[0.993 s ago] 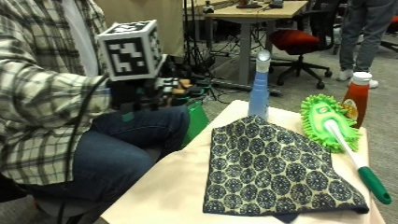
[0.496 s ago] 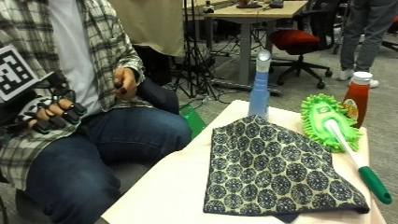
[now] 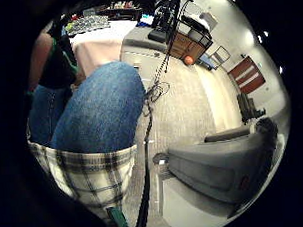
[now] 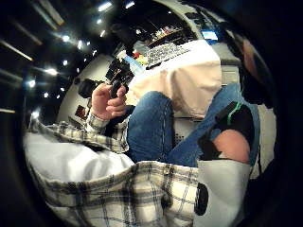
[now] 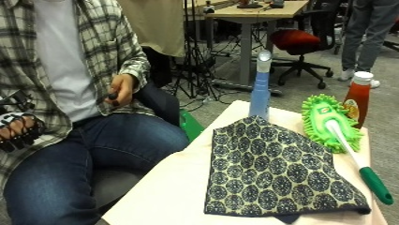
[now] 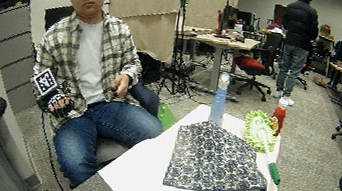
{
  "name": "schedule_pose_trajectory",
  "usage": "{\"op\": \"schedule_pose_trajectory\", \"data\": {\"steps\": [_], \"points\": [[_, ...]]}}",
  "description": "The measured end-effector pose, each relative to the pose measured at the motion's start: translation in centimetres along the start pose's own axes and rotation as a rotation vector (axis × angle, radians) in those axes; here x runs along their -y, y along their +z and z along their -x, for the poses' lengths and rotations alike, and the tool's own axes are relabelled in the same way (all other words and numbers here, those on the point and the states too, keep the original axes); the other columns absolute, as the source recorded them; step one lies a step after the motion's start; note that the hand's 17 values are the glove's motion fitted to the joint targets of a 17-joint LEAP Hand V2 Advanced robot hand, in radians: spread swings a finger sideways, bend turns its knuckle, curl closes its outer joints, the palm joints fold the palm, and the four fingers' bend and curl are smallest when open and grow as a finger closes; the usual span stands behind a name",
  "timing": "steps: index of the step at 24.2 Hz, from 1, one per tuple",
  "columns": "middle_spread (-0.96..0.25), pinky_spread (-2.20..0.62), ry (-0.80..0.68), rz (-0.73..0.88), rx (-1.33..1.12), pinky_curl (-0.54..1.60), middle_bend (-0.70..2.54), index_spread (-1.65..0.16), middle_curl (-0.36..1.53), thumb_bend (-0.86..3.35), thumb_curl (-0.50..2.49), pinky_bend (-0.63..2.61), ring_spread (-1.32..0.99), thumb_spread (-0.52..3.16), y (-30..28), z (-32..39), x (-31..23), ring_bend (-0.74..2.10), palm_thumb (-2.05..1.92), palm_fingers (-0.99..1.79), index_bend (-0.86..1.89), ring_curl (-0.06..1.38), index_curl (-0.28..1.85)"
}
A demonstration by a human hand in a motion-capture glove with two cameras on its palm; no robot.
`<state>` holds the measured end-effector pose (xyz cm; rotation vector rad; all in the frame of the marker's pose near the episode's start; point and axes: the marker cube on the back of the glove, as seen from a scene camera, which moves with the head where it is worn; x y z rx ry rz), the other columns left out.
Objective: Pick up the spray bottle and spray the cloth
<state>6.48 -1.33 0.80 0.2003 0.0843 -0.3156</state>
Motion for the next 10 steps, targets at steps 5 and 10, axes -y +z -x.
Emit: {"op": "schedule_pose_trajectory", "data": {"steps": [5,10], "points": [[-0.05,0.09,0.128,-0.148,-0.017,0.37,0.35,-0.21,0.46,0.11,0.64,0.19,-0.1,0.89,0.47,-0.5,-0.55,0.42,0.98,1.05,0.24,0.42,0.46],[-0.06,0.08,0.014,-0.092,-0.003,0.38,0.34,-0.2,0.47,0.08,0.66,0.18,-0.11,0.82,0.51,-0.65,-0.69,0.4,1.0,1.05,0.22,0.43,0.48]]}}
